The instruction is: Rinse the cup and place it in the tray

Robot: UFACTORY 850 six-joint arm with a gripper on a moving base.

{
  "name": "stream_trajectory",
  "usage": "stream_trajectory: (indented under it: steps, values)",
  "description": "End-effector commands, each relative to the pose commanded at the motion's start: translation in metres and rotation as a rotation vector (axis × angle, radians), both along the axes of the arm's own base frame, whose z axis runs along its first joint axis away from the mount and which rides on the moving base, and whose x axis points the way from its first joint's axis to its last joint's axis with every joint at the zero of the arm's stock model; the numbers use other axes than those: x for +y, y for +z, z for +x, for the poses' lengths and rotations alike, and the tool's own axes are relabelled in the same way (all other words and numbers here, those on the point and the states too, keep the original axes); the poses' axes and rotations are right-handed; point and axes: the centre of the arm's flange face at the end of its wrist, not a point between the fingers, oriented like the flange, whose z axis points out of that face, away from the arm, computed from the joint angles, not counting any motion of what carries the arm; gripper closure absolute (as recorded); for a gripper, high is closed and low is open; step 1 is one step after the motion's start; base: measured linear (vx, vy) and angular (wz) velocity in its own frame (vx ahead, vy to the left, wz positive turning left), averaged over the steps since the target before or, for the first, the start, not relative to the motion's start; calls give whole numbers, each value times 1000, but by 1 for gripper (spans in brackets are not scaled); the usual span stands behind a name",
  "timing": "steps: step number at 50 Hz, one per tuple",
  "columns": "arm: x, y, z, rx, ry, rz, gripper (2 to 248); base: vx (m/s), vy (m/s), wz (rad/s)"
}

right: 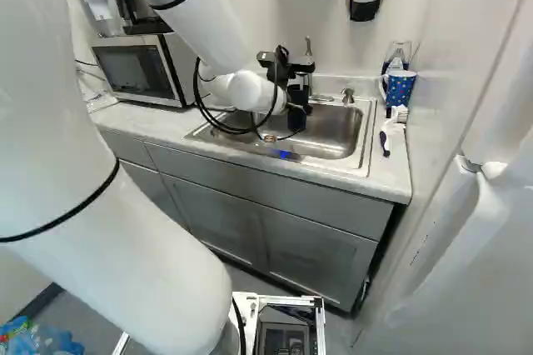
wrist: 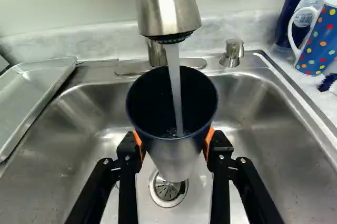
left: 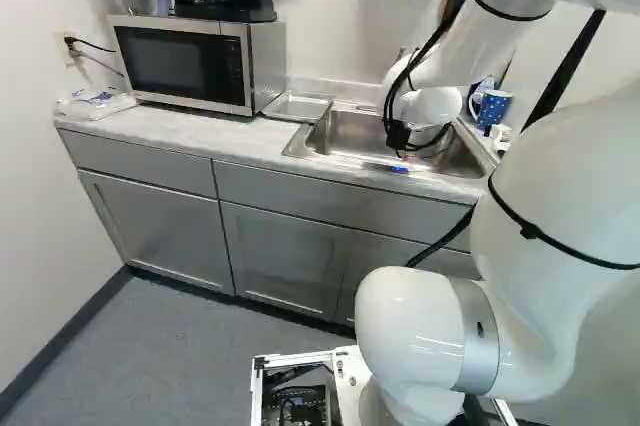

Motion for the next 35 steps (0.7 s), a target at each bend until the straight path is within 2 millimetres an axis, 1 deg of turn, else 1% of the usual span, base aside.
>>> stream_trajectory:
  steps: [35]
  values:
    - [0,0,0,0,0,0,126,0,0,0]
